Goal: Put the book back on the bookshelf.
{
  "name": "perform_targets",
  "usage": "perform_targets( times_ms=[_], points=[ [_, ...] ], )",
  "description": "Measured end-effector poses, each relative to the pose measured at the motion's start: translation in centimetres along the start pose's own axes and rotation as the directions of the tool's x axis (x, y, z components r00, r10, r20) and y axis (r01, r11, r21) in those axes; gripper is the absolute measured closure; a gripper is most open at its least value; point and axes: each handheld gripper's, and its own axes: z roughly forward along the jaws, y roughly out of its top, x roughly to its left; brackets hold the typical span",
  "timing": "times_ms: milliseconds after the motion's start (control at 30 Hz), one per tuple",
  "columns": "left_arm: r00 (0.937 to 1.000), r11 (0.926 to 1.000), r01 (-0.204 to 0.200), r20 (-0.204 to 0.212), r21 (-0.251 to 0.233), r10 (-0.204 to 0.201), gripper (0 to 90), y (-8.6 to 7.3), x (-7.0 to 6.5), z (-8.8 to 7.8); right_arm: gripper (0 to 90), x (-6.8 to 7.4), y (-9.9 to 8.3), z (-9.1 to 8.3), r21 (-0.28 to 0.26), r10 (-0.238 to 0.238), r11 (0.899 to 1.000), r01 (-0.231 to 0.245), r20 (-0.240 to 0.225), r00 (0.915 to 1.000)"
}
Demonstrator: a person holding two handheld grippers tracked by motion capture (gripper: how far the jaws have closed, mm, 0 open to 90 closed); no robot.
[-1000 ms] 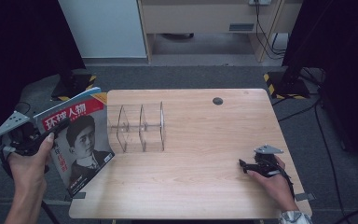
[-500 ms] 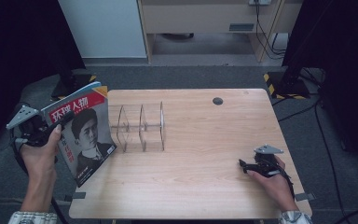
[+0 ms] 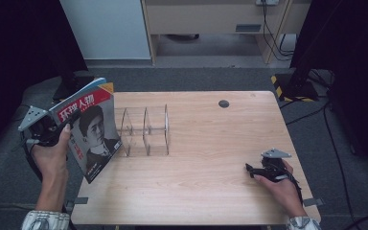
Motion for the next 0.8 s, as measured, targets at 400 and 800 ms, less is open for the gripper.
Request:
perform_targets(
  times_ms=[400, 800],
  points=[
    [0.9997, 0.9990, -0.012, -0.021, -0.042, 0.012, 86.4, -0.7, -0.4, 1.0, 17.1, 0.1, 0.0, 0.0, 0.002, 0.003, 1.000, -0.003, -0.001, 1.0000],
    [0.9997, 0.9974, -0.010, -0.021, -0.071, 0.009, 86.4, -0.8, -0.4, 1.7, 17.0, 0.1, -0.1, -0.1, 0.001, -0.002, 1.000, 0.002, 0.002, 1.0000]
  ],
)
